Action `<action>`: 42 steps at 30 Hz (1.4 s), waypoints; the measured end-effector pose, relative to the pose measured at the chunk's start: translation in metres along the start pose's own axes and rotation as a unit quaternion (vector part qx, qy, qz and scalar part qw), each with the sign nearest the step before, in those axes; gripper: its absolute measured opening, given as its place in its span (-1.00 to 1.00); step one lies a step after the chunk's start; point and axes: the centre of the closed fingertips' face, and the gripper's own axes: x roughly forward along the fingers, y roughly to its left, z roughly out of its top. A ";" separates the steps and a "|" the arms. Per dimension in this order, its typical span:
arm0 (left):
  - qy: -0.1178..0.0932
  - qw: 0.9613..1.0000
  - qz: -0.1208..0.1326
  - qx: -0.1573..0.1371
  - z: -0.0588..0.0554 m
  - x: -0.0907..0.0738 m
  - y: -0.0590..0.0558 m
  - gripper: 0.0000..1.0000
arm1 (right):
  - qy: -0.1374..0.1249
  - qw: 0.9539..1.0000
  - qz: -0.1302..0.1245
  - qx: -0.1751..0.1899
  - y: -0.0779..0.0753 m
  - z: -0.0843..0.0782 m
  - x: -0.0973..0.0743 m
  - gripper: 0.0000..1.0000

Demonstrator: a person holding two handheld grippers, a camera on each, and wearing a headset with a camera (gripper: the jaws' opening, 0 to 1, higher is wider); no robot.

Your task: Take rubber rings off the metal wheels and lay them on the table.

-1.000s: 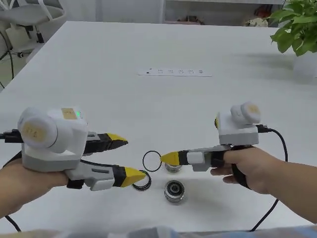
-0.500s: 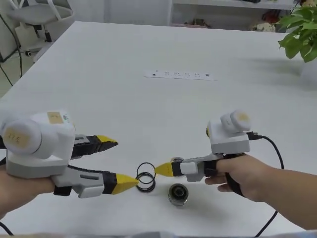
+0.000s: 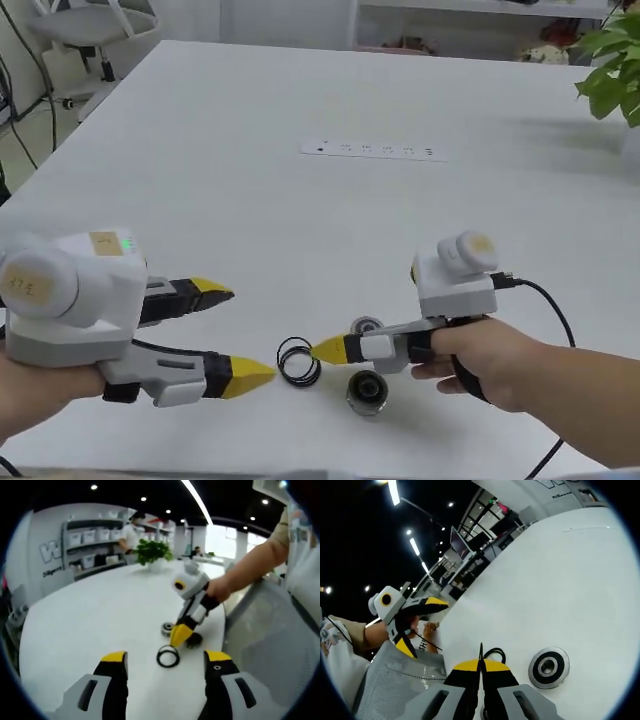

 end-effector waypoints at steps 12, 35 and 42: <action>0.000 1.000 0.001 -0.005 0.000 0.001 0.001 0.24 | 0.004 1.000 -0.020 -0.005 -0.010 -0.003 0.002 -1.00; 0.005 1.000 -0.002 -0.005 -0.003 -0.001 -0.004 0.23 | 0.017 0.998 -0.033 -0.042 -0.006 -0.004 -0.003 -0.74; 0.007 1.000 -0.005 -0.002 0.000 -0.001 -0.007 0.23 | 0.014 0.996 -0.037 -0.077 0.002 0.005 -0.014 -0.59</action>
